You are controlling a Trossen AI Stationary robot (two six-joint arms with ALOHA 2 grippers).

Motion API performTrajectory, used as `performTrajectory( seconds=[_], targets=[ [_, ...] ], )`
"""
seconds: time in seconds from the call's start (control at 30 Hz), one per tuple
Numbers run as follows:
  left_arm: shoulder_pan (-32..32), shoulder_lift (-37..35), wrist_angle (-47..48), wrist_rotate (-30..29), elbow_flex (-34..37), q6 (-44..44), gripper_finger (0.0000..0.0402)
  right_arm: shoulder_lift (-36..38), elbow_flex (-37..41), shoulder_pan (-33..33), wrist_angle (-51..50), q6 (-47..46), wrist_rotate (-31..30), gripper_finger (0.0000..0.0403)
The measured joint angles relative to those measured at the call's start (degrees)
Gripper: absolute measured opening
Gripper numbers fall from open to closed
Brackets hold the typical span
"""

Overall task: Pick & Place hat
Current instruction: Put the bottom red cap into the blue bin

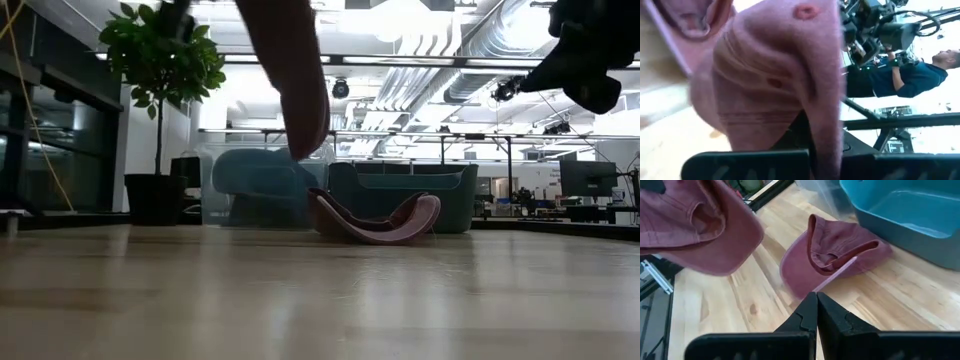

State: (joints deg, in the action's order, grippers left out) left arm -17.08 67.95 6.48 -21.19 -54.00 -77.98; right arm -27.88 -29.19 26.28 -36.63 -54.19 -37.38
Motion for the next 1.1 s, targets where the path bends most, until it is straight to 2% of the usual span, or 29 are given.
performTrajectory(
  seconds=[0.37, 0.7, 0.93, 1.1],
  targets=[
    [13.57, 12.93, -3.71, 18.89, -11.52, 10.14, 0.0, 2.88, 0.0, -0.02, -5.46, -1.85, -1.34, 0.0],
    [22.21, 24.66, -3.62, 29.85, -27.56, 18.29, 0.0, 2.86, 0.0, -0.02, -12.59, -9.14, -0.71, 0.0],
    [30.22, 30.17, -3.33, 37.06, -33.32, 19.88, 0.0, 4.12, 0.0, 0.01, -13.28, -10.1, 0.01, 0.0],
    [36.62, 32.94, -3.41, 43.9, -35.6, 19.96, 0.0, 7.19, 0.0, 0.01, -13.23, -9.89, -2.53, 0.0]
  ],
)
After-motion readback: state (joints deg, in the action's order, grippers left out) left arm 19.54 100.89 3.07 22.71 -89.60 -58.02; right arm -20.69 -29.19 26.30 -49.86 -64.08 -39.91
